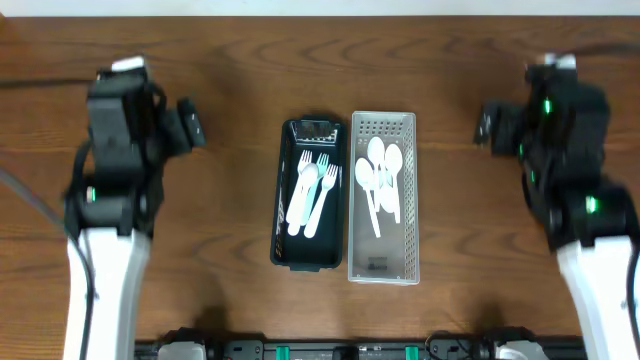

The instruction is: Pack container

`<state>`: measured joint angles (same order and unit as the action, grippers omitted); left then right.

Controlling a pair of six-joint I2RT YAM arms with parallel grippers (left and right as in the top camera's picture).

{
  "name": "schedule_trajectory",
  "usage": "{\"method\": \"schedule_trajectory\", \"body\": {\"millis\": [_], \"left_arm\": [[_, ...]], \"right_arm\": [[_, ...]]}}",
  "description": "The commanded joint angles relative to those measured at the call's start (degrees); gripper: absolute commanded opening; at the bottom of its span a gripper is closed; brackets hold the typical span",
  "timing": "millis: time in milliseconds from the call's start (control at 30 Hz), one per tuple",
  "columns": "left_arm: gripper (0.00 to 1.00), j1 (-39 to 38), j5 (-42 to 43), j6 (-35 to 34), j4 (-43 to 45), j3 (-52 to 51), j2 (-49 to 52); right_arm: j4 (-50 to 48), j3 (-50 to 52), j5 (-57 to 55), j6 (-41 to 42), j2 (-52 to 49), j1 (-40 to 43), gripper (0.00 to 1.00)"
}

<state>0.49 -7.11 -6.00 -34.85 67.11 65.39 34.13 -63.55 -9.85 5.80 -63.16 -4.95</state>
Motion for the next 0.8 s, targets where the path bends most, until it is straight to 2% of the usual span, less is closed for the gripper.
{"method": "schedule_trajectory", "body": {"millis": [0,167,300,433,767], "left_arm": [[0.98,-1.0,-0.7,-0.2,2.2,-9.6,-7.4],[0.97,-3.5,-0.7,5.0,5.9,-25.3,-19.7],[0.98,-3.7,-0.7,6.0,8.4,-34.9,-28.2],[0.98,-3.7,-0.7,6.0,8.2,-38.0,-32.8],[0.98,-3.7,-0.7,6.0,7.9,-38.1,-32.2]], "right_arm": [[-0.9,11.4,-1.8,1.2,8.9,-0.4,0.99],[-6.9,26.5,-7.3,6.4,23.3,-0.4,0.99],[-10.8,33.5,-11.0,6.3,30.9,-0.3,0.99],[-10.1,34.8,-11.1,6.4,32.5,-0.3,0.99],[-5.7,34.8,-11.1,6.4,32.4,-0.3,0.99]]}}
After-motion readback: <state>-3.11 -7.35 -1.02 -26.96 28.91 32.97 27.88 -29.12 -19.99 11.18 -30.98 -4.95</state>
